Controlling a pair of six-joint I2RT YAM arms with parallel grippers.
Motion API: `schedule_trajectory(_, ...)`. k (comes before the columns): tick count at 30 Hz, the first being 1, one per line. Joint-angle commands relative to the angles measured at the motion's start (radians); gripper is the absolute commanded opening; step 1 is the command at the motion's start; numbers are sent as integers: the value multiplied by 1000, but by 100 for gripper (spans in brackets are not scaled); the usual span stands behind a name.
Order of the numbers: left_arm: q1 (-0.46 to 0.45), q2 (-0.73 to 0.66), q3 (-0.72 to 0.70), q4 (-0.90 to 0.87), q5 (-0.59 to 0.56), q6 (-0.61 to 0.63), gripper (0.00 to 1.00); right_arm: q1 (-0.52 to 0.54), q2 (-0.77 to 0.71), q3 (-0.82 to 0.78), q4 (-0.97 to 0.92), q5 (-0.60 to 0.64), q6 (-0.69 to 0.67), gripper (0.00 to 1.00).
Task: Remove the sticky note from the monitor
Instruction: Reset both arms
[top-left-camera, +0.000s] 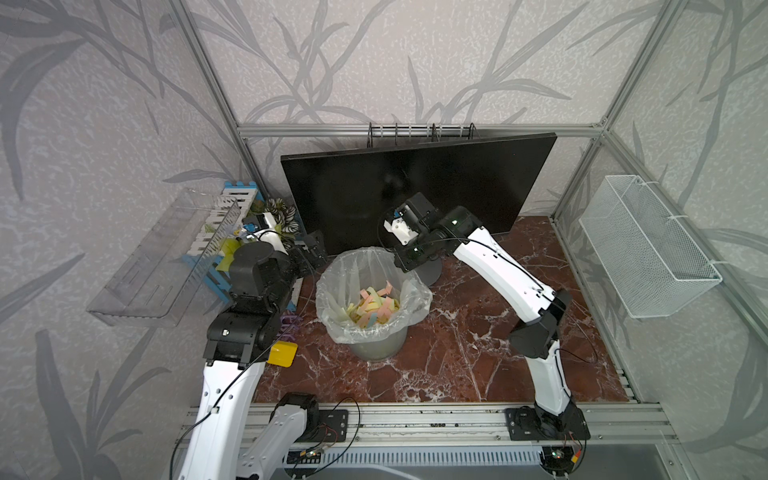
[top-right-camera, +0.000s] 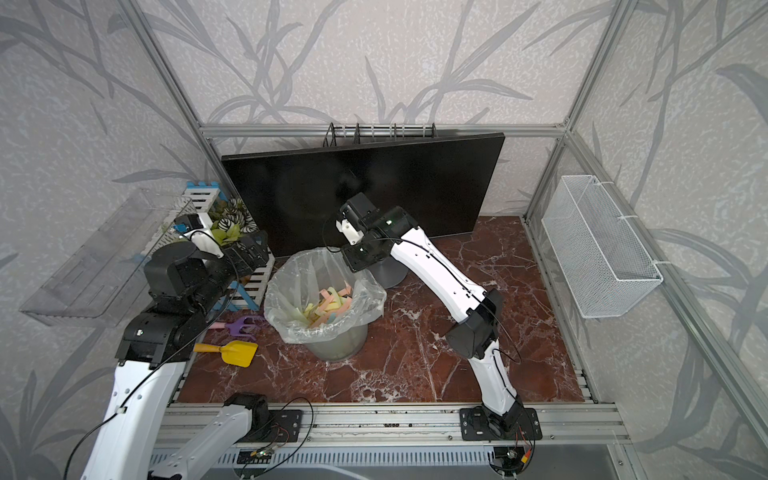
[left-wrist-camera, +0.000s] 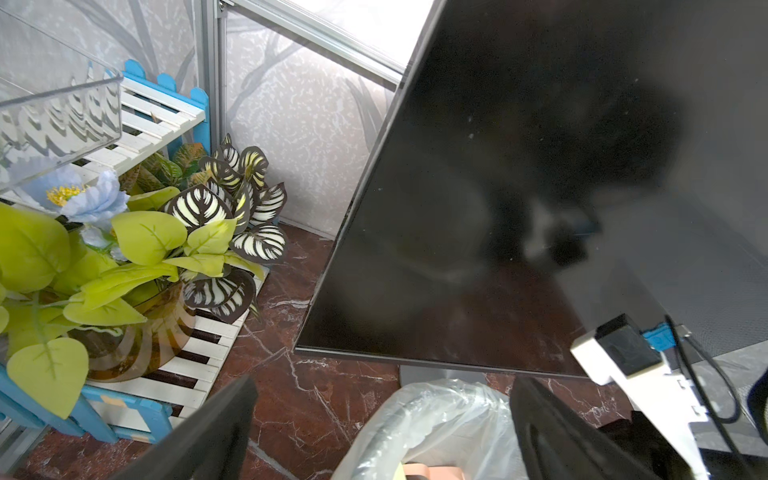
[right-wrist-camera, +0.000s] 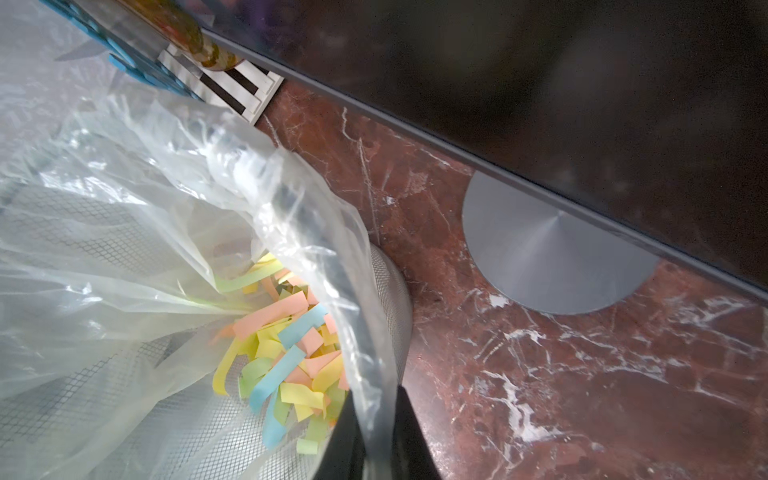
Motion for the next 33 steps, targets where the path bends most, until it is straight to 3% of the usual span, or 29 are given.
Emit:
schedule_trajectory(1, -4, -13, -4, 18, 14, 13, 100, -50, -140, -110, 38, 17, -18, 0)
schedule_trajectory(5, -4, -14, -6, 19, 19, 11, 100, -118, -270, -318, 115, 9, -15, 0)
schedule_trajectory(7, -4, -16, -7, 24, 25, 11, 100, -144, -332, -414, 173, 1, -6, 6)
schedule_trajectory(12, -4, -16, -10, 45, 37, 9, 100, -193, -424, -509, 248, -25, 21, 52)
schedule_trajectory(16, -4, -16, -13, 61, 42, 15, 100, -213, -454, -493, 262, -33, 25, 76)
schedule_trajectory(18, -5, -18, -20, 66, 43, 20, 100, -235, -478, -487, 273, -53, 30, 100)
schedule_trajectory(23, -6, -63, -87, 105, 25, 53, 100, -324, -616, -552, 343, -93, 49, 99)
schedule_trajectory(29, -6, -173, -272, 221, -46, 137, 100, -484, -883, -808, 490, -65, 49, 99)
schedule_trajectory(33, -6, -234, -451, 328, -86, 215, 100, -586, -1046, -1054, 588, 88, 63, 99)
